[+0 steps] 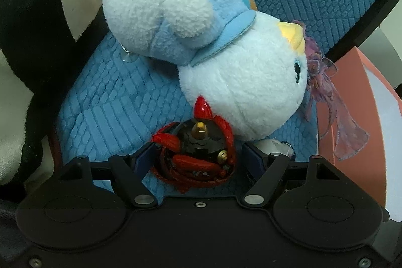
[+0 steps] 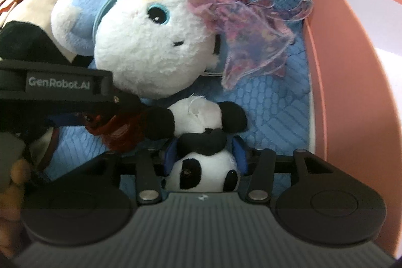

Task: Organize objects
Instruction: 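Lift the red lion figure and panda plush and carry both over the pink box, then lower both toys into the box and open both grippers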

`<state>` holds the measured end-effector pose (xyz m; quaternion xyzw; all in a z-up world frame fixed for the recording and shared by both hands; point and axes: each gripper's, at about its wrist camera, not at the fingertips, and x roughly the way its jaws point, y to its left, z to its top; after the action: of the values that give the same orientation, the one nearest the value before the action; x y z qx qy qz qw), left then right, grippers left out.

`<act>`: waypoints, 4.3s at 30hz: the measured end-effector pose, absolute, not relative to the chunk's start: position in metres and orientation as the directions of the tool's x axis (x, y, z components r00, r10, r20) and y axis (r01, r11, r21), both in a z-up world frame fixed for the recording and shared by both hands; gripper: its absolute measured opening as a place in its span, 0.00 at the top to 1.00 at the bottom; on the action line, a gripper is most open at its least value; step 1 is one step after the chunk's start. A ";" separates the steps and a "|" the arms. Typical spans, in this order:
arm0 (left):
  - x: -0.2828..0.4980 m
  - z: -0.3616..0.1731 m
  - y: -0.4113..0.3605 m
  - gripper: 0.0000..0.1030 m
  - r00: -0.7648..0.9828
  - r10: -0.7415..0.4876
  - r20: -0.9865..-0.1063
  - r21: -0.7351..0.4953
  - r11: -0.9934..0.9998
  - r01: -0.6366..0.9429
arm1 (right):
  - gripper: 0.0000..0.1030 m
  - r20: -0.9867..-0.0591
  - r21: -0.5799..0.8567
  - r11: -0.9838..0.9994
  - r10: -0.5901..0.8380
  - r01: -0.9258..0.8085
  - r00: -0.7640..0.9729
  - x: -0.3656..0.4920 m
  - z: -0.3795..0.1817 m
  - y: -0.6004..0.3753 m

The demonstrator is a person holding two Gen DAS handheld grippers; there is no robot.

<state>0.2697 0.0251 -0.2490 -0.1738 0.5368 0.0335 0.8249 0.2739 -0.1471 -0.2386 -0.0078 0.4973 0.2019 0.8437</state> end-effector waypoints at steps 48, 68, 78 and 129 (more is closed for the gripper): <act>0.209 -0.145 -0.002 0.46 0.555 -0.242 -0.796 -0.375 0.917 -0.139 | 0.55 -0.736 0.235 0.910 0.396 -0.341 0.549 0.230 -0.112 -0.207; 0.232 -0.054 -0.074 0.46 0.647 -0.303 -0.700 -0.414 0.910 -0.022 | 0.55 -0.643 0.217 0.934 0.356 -0.284 0.678 0.247 -0.045 -0.288; 0.250 -0.058 -0.147 0.48 0.628 -0.355 -0.692 -0.419 0.906 0.050 | 0.55 -0.647 0.204 0.958 0.288 -0.203 0.707 0.253 -0.058 -0.349; 0.266 -0.138 -0.238 0.45 0.483 -0.364 -0.796 -0.368 0.925 0.089 | 0.56 -0.731 0.260 0.960 0.267 -0.106 0.628 0.275 -0.131 -0.420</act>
<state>0.2663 -0.2375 -0.1384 -0.1398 0.4905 -0.1332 0.8498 0.2755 -0.4198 -0.1308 0.0965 0.4189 0.1039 0.8969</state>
